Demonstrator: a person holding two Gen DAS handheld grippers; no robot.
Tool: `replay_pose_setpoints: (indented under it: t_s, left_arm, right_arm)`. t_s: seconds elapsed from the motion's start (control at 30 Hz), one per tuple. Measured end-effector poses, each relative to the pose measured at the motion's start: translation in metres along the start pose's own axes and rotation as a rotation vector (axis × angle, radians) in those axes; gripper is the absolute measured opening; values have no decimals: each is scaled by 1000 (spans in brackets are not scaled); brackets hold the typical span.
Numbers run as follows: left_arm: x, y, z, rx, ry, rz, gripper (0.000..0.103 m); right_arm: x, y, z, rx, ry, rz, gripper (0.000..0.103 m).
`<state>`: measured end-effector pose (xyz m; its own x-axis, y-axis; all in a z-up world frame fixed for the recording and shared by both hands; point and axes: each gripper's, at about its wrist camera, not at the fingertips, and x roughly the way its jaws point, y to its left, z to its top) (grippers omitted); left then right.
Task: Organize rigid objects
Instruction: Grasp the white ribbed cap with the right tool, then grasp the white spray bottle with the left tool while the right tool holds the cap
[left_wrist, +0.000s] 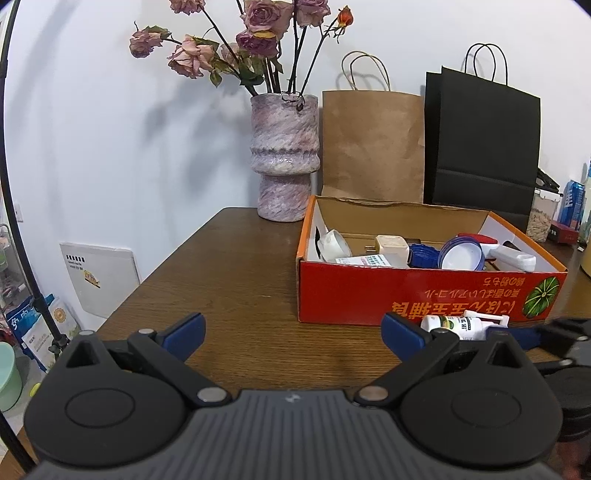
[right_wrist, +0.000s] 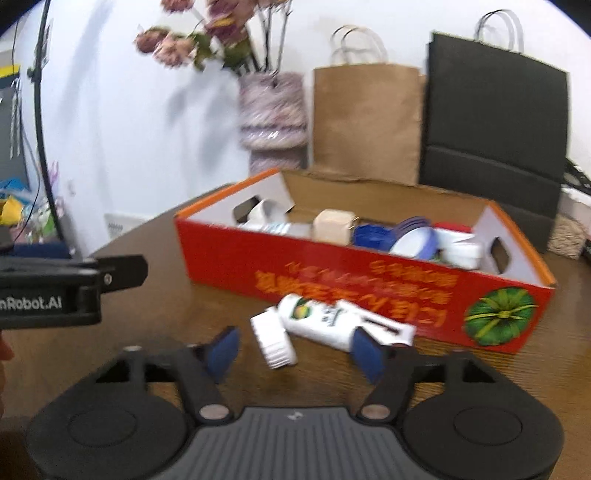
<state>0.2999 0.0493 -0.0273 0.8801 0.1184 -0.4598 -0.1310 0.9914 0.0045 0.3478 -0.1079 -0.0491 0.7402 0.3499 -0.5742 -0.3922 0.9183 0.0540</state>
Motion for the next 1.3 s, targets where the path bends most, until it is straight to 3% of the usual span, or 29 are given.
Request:
replay_pose_setpoints:
  t_s: [0.03,0.07,0.13,0.37,0.73,1.3]
  left_arm:
    - [0,1,0,-1,0,1,103]
    - [0,2,0,-1,-1,2,103]
    - [0,3,0,-5,-2,1,103]
    - [1,1,-2,-8,-7,-9,103]
    - [7,-27,-7,7,8,-19,103]
    - [28,-107,-11,60,54,-44,103]
  right_arm:
    - [5,2,0,0,12,3,29]
    - [9,3,1,1,22,10,17]
    - [9,3,1,8,20,43,15]
    - [-13,1,-5,-19,-51,18,15]
    - [-43,-49,-14,49,-99,-55,15]
    - [-67,-125,-24,116,-130,-141,15]
